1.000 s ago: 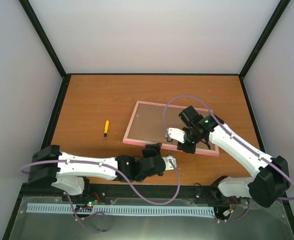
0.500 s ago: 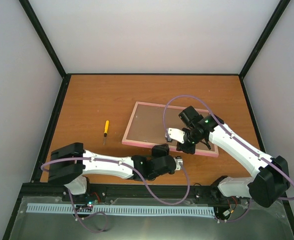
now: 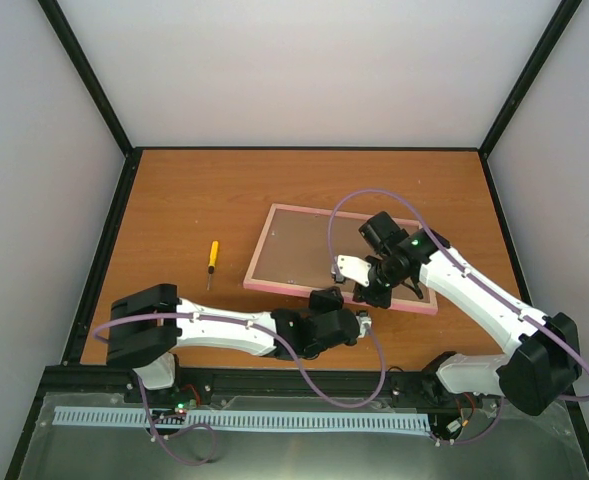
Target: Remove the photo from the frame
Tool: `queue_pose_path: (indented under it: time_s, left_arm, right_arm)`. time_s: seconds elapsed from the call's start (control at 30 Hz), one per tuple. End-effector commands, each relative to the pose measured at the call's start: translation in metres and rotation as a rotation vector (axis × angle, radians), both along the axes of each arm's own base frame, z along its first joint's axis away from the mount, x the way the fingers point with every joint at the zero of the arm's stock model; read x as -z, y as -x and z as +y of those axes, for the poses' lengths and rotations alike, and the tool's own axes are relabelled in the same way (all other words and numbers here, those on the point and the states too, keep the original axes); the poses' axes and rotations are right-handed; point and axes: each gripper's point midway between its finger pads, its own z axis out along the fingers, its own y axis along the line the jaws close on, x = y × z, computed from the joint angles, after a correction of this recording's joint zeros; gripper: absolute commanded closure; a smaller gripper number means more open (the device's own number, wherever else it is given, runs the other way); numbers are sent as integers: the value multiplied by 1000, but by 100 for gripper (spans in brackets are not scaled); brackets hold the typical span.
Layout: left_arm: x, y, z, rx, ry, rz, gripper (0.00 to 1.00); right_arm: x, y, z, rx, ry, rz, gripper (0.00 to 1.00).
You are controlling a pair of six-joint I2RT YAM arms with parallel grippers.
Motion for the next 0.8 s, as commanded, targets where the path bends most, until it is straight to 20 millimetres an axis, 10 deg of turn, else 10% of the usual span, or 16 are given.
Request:
queue_pose_path:
  time_s: [0.0, 0.13, 0.27, 0.43, 0.77]
  left_arm:
    - [-19, -10, -11, -20, 50, -26, 83]
    - [-24, -12, -12, -29, 66, -28, 94]
    - [-39, -16, -13, -47, 103, -37, 98]
    - [-68, -20, -13, -86, 181, 15, 99]
    - [-112, -24, -21, -203, 232, 182, 99]
  right_arm:
    - [-17, 3, 8, -11, -69, -11, 97]
    - [-28, 6, 9, -12, -91, -16, 97]
    - [-52, 6, 7, -4, -121, -69, 73]
    - [-108, -8, 1, 58, -185, -254, 54]
    - [-226, -70, -35, 368, -278, -664, 51]
